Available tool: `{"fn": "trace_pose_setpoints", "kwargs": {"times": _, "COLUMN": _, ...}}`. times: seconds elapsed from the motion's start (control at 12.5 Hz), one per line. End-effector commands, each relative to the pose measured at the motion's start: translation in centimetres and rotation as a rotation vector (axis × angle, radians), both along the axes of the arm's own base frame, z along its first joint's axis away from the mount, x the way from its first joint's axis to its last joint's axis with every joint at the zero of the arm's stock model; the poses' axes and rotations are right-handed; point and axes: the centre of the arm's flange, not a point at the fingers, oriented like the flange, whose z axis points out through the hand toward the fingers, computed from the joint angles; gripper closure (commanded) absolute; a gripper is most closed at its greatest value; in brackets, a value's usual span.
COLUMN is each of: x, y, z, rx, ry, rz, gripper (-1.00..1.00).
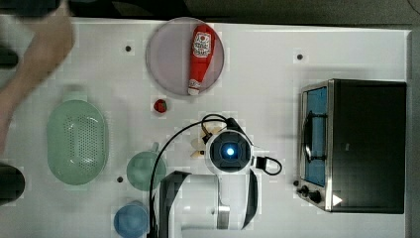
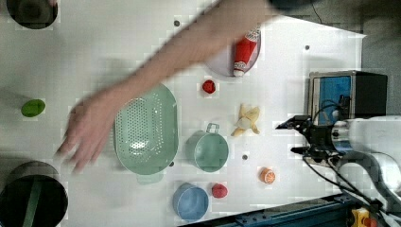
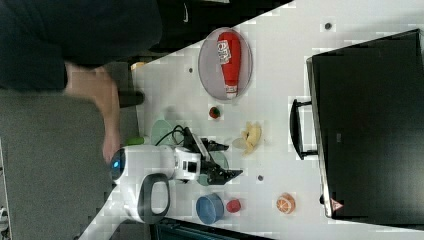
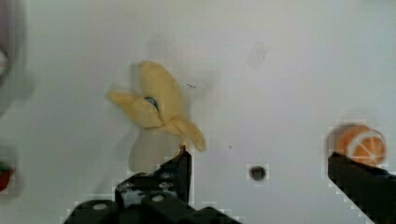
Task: Pick banana from table and place on oven.
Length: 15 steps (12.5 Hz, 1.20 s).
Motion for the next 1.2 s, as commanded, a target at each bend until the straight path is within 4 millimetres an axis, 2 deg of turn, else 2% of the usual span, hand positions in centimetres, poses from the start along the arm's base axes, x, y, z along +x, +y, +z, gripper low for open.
{"fn": "trace_pose_setpoints", "kwargs": {"times": 0.08, "x": 2.0, "y": 1.1, "z": -0.5, "rx": 0.003, "ry": -0.064, "rz": -0.014, "gripper": -1.0}}
{"fn": "trace_pose_setpoints", "kwargs": {"times": 0.56, "x": 2.6, "y": 2.3, "z": -8.2, "rx": 0.009, "ry": -0.084, "rz": 0.011, "gripper": -1.0}}
{"fn": "trace_pose_setpoints", "kwargs": {"times": 0.8, "x": 2.3, "y": 2.5, "z": -11.3, "rx": 0.012, "ry": -0.083, "rz": 0.013, "gripper": -1.0}}
{"fn": "trace_pose_setpoints", "kwargs": {"times": 0.96, "x": 2.3, "y": 2.7, "z": -12.4, "rx": 0.014, "ry": -0.096, "rz": 0.016, "gripper": -1.0}}
{"fn": "trace_pose_setpoints", "kwargs": {"times": 1.2, "x": 2.6, "y": 2.7, "z": -12.2, "rx": 0.014, "ry": -0.108, "rz": 0.015, "gripper": -0.18}}
